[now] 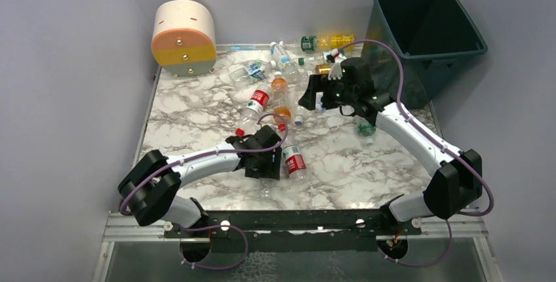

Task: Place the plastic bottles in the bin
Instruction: Pick up the plastic bottle at the center of the board.

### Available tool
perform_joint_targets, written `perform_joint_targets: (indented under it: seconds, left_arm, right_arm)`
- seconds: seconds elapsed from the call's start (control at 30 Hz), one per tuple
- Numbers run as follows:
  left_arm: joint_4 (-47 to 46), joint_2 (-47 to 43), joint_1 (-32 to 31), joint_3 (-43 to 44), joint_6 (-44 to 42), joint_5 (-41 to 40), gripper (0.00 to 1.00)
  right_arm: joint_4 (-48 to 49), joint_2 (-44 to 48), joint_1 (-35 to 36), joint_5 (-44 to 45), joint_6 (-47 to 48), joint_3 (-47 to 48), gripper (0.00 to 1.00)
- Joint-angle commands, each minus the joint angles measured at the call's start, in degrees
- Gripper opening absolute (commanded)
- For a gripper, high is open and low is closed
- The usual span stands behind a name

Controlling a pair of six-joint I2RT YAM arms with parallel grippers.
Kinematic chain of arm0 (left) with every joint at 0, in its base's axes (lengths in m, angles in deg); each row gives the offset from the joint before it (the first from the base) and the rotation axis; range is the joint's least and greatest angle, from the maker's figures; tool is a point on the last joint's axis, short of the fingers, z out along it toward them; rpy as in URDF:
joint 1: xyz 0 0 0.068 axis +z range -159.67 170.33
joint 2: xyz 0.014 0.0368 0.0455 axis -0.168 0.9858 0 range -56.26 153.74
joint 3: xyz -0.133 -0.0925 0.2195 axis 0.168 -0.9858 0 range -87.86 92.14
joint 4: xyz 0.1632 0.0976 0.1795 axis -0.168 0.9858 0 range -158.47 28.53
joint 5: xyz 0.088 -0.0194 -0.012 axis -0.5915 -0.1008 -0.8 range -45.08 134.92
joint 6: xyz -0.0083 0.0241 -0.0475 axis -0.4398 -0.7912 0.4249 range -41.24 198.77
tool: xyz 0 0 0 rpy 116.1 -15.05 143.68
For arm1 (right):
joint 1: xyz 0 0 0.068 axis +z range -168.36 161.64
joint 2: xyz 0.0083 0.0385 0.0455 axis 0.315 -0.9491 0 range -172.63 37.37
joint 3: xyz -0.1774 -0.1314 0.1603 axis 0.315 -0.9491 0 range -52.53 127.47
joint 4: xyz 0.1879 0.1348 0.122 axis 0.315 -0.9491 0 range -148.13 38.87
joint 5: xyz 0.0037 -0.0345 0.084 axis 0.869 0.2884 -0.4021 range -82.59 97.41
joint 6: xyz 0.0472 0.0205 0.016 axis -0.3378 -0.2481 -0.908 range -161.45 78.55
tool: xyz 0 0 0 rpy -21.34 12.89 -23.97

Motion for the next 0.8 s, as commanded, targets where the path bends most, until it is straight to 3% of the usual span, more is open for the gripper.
perform_joint_targets:
  seconds: [0.0, 0.17, 0.47, 0.77]
  left_arm:
    - [-2.1, -0.7, -0.3, -0.3, 0.4, -1.5, 0.63]
    - [-0.4, -3.6, -0.3, 1.4, 0.0, -2.7, 0.50]
    - [4.1, -10.3, -0.2, 12.1, -4.0, -4.0, 0.51]
    - [0.0, -16.3, -0.2, 17.4, -10.3, -7.4, 0.52]
  right_arm:
    - [2.6, 0.8, 0.3, -2.1, -0.5, -0.9, 0.99]
    - [2.6, 0.5, 0.3, -2.9, -0.5, -1.4, 0.99]
    - [3.3, 0.9, 0.3, -9.8, -2.4, 0.3, 0.99]
    - [8.1, 1.9, 0.3, -18.7, -8.9, 2.8, 0.99]
